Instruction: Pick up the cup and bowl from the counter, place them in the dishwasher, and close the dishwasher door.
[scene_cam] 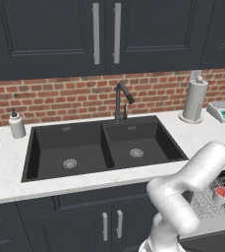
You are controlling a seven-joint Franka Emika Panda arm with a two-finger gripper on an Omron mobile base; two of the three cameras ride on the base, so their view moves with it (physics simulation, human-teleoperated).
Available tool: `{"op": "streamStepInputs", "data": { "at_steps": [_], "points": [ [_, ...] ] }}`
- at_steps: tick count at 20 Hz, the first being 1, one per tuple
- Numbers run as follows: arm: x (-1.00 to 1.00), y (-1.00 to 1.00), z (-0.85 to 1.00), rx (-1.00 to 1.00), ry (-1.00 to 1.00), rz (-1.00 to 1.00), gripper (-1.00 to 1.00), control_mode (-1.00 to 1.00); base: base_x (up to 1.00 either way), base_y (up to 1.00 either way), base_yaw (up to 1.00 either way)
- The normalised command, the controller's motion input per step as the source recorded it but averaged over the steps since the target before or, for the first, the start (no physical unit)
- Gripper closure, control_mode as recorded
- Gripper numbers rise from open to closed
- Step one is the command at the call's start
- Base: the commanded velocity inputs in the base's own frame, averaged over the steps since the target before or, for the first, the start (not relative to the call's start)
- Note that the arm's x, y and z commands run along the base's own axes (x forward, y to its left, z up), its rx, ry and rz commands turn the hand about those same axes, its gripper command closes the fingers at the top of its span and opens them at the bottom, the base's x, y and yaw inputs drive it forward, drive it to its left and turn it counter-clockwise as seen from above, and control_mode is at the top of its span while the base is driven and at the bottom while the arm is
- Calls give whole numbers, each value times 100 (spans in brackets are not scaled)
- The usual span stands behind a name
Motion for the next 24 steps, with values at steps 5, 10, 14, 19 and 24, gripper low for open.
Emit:
{"op": "streamStepInputs", "data": {
  "at_steps": [5, 10, 14, 19, 24],
  "points": [
    [-100, -40, -10, 0, 0, 0, -100, -100, 0, 0, 0],
    [-100, -44, -11, 0, 0, 0, -100, -100, 0, 0, 0],
    [-98, -42, -4, 0, 0, 0, -100, -100, 0, 0, 0],
    [-33, -38, -31, 0, -6, 0, -100, -100, 0, 0, 0],
    [33, -11, -44, 0, -21, 4, -100, -100, 0, 0, 0]
  ]
}}
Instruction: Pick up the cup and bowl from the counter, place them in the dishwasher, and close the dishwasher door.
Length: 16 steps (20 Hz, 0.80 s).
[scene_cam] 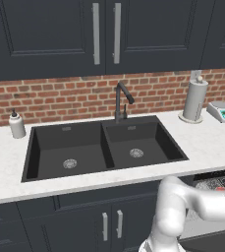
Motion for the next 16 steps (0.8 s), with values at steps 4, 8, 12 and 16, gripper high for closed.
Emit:
{"op": "streamStepInputs", "data": {
  "at_steps": [4, 8, 12, 16],
  "points": [
    [34, -2, -53, 0, -20, 7, -100, -100, 0, 0, 0],
    [34, 0, -57, 0, -23, 7, -100, -100, 0, 0, 0],
    [54, 0, -44, 0, -24, 4, -100, -100, 0, 0, 0],
    [68, 0, -42, 0, -22, 3, -100, -100, 0, 0, 0]
  ]
}}
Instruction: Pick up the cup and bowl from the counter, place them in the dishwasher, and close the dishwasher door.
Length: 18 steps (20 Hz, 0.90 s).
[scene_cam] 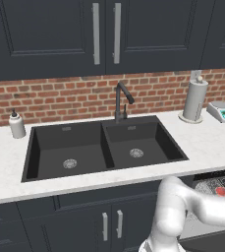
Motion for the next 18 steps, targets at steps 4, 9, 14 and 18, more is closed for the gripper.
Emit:
{"op": "streamStepInputs", "data": {
  "at_steps": [4, 9, 14, 18],
  "points": [
    [77, 0, -47, 1, -21, 2, -100, -100, 0, 0, 0],
    [99, 0, -43, 3, -19, 0, -100, -100, 0, 0, 0],
    [100, 0, -41, 3, -15, 0, -100, -100, 0, 0, 0],
    [94, -5, -48, 1, -10, 0, -100, -100, 0, 0, 0]
  ]
}}
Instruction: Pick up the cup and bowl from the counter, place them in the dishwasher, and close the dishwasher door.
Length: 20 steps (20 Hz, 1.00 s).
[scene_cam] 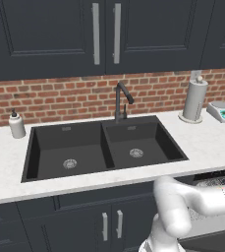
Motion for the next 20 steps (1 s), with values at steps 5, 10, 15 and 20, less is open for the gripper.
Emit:
{"op": "streamStepInputs", "data": {
  "at_steps": [5, 10, 15, 20],
  "points": [
    [-41, -64, -20, 14, -24, 0, -100, -100, 0, 0, 0],
    [54, -18, -58, 6, 0, 0, -100, -100, 0, 0, 0],
    [-36, -27, -51, 10, 0, 2, -100, -100, 0, 0, 0],
    [-85, -38, -53, 8, 1, 5, -100, -100, 0, 0, 0]
  ]
}}
